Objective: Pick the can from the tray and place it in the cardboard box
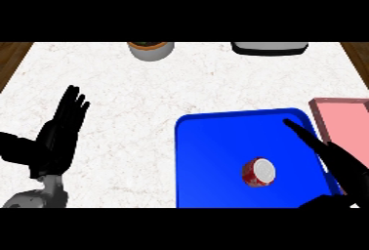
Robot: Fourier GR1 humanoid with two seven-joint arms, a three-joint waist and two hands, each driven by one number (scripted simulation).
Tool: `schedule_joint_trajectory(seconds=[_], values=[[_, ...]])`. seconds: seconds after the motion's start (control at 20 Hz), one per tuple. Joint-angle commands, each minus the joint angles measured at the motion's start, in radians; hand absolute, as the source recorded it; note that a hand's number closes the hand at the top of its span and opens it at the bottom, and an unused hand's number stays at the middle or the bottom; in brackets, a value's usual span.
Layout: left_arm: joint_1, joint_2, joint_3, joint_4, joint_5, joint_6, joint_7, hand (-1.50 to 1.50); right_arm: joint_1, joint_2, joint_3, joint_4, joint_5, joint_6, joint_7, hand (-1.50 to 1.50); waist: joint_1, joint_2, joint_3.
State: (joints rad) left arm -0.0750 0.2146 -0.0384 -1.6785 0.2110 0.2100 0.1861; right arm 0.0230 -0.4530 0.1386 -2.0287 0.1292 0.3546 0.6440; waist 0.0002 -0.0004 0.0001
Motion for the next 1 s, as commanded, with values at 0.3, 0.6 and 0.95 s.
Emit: schedule_joint_trajectory(seconds=[0.3,0.6,0.95], values=[[0.006,-0.024,0.051,0.009,-0.017,-0.059,0.001,0.0,-0.062,0.09,-0.02,0.125,0.134,0.055,-0.047,-1.5,0.001,0.0,0.0],[-0.073,-0.061,0.07,0.115,-0.056,-0.049,-0.037,0.0,0.038,0.142,0.018,0.152,0.247,0.025,-0.153,-1.5,-0.003,0.001,0.0],[-0.037,-0.047,0.093,0.005,-0.036,-0.089,0.059,0.0,-0.081,0.235,0.03,0.181,0.263,0.076,-0.037,-1.5,0.002,0.0,0.0]])
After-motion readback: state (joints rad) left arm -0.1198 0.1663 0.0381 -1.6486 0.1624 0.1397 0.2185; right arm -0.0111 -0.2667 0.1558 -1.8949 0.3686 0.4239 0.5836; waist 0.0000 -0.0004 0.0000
